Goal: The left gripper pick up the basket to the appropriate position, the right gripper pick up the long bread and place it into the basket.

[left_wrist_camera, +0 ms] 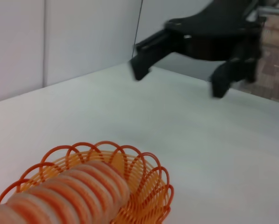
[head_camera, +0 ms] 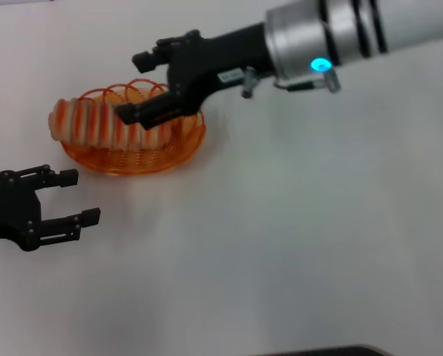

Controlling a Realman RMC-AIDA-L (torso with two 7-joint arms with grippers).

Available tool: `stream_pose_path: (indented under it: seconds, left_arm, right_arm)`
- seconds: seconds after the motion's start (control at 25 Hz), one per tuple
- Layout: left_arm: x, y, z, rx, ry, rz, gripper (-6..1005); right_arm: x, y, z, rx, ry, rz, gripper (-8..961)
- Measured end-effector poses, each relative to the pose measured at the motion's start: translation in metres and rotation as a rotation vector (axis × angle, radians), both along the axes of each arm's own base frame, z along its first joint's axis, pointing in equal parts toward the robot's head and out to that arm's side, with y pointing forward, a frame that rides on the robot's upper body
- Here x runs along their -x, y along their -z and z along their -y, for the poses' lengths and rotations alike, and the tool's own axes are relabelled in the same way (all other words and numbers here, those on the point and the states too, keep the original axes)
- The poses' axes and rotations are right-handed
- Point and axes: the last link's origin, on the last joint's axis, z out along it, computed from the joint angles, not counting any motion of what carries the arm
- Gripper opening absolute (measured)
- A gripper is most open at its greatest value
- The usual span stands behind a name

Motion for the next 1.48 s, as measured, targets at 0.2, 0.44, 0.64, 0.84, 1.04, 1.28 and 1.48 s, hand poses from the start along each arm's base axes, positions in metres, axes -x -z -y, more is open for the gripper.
stream_pose_path:
  seconds: [0.2,0.44,0.64,0.84,1.04,1.28,1.48]
  left_arm:
    - [-0.002,0.002,-0.001,0.016,0.014,-0.005,766]
    - [-0.005,0.006,-0.001,0.024,0.025,0.01,766]
    - [-0.005,0.007,-0.001,0.025,0.0,0.032,767]
    - [-0.005,0.007,0.0,0.023,-0.011,0.051,767]
    - [-0.005,0.009,0.001,0.024,-0.027,0.069,767]
    - [-0.003,0.009,0.004,0.032,-0.046,0.079,767]
    - [-0.003,0.012,0.007,0.055,-0.056,0.079,767]
  right_arm:
    - [-0.05,-0.018,0.035,-0.019,0.047,-0.18,949]
    - [-0.114,-0.025,0.08,-0.069,0.093,-0.269,949]
    - [-0.144,-0.018,0.103,-0.089,0.11,-0.27,950]
    - [-0.163,-0.01,0.117,-0.089,0.122,-0.233,950]
    - [-0.175,-0.008,0.127,-0.123,0.118,-0.226,950]
    - [-0.183,-0.011,0.133,-0.142,0.126,-0.223,950]
    - [-0.186,-0.012,0.136,-0.146,0.132,-0.218,950]
